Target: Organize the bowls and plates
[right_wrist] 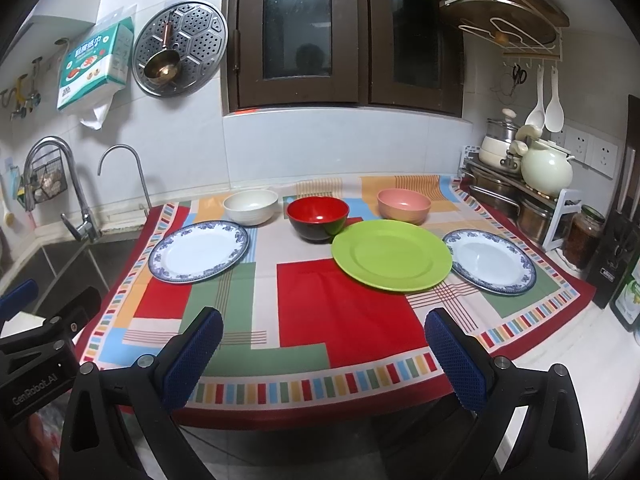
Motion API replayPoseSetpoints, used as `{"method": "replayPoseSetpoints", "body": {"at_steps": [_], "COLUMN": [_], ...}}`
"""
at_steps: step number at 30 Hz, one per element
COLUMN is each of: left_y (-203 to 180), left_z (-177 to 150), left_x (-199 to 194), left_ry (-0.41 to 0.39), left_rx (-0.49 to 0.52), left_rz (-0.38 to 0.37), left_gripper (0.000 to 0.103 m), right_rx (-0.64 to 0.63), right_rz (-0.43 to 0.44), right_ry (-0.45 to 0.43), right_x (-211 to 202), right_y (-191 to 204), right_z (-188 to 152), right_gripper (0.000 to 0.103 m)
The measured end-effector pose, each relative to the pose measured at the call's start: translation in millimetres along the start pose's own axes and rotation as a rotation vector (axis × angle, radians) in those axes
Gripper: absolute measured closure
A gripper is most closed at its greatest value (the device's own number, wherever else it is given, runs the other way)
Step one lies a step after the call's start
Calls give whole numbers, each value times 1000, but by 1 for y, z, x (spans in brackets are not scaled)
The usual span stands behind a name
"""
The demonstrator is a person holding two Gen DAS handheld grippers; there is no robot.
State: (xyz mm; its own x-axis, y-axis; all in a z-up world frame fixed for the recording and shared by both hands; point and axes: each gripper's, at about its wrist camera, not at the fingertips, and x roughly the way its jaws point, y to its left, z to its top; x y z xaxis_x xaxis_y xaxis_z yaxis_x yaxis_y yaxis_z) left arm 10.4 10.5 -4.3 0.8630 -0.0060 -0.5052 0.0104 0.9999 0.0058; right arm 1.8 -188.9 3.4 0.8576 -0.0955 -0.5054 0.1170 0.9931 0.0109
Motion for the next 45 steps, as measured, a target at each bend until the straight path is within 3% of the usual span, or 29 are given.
{"method": "replayPoseSetpoints", "body": {"at_steps": [45], "left_y": [-4], "left_z": [6], "left_x": [9], "left_ry": [17], "left_rx": [2], "left_rz": [4], "left_gripper": [0], "right_rx": [-4], "right_rz": [-4], "right_ry": [9], "right_x": [10], "right_y": [-5], "right_z": [0], "right_gripper": [1]}}
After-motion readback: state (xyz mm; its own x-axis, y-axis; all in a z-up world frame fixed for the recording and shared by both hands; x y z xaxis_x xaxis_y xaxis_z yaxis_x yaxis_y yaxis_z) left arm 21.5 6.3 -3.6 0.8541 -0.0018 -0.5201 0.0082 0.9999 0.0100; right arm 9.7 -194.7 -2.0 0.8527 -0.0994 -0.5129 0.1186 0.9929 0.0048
